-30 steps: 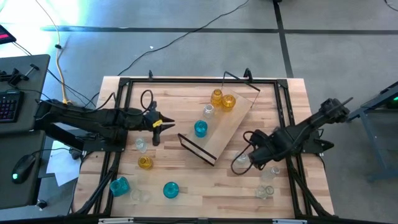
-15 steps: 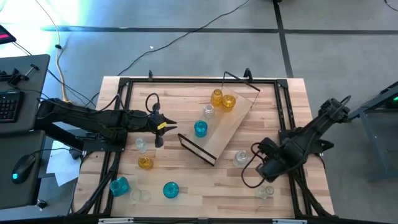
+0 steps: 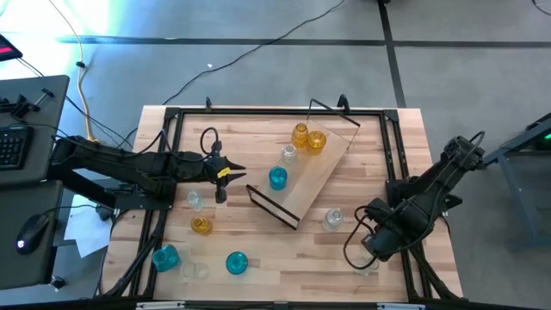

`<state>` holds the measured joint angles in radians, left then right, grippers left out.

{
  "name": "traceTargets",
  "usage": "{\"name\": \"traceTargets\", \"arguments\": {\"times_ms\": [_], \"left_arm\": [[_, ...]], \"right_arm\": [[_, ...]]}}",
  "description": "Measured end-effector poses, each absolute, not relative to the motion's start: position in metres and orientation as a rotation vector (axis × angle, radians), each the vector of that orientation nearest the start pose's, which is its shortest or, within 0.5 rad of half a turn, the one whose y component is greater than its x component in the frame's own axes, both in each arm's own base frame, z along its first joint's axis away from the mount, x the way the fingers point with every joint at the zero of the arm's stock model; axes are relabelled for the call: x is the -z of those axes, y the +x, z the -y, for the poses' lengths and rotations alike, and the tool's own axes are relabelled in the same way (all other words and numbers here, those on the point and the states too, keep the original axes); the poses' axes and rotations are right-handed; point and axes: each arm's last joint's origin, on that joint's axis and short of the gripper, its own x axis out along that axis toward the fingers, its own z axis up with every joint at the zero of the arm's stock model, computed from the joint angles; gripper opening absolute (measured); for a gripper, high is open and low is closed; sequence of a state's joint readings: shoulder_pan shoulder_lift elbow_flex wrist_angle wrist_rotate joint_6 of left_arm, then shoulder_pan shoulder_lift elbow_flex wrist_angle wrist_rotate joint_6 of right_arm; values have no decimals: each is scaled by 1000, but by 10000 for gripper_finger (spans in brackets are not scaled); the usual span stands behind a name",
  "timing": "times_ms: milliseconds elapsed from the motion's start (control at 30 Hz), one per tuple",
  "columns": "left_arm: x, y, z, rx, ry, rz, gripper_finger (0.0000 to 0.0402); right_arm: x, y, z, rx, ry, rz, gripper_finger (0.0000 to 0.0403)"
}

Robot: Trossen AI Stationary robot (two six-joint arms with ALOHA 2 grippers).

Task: Sort vases onto shelf
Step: Put the middle right transparent vase on the shelf

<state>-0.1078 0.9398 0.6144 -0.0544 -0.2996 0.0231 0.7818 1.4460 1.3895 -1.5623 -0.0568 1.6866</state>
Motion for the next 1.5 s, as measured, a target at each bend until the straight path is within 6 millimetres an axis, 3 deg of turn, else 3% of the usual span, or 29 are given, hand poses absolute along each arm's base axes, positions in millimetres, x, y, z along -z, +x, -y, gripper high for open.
{"name": "traceTargets", "arguments": {"times_ms": [500,867,1033,1500], "left_arm": [[-260,204,13,-185,97,-378,71],[-259,203,13,-182,109,-389,71],[-257,203,13,-183,112,-403,71],[-257,203,13,-183,113,-405,71]], "right_arm": [[-306,167,-174,814,689,-1412,12],[-294,170,-189,857,718,-1450,135],[-294,170,-189,875,751,-1439,172],[-294,170,-189,898,749,-1369,176]]}}
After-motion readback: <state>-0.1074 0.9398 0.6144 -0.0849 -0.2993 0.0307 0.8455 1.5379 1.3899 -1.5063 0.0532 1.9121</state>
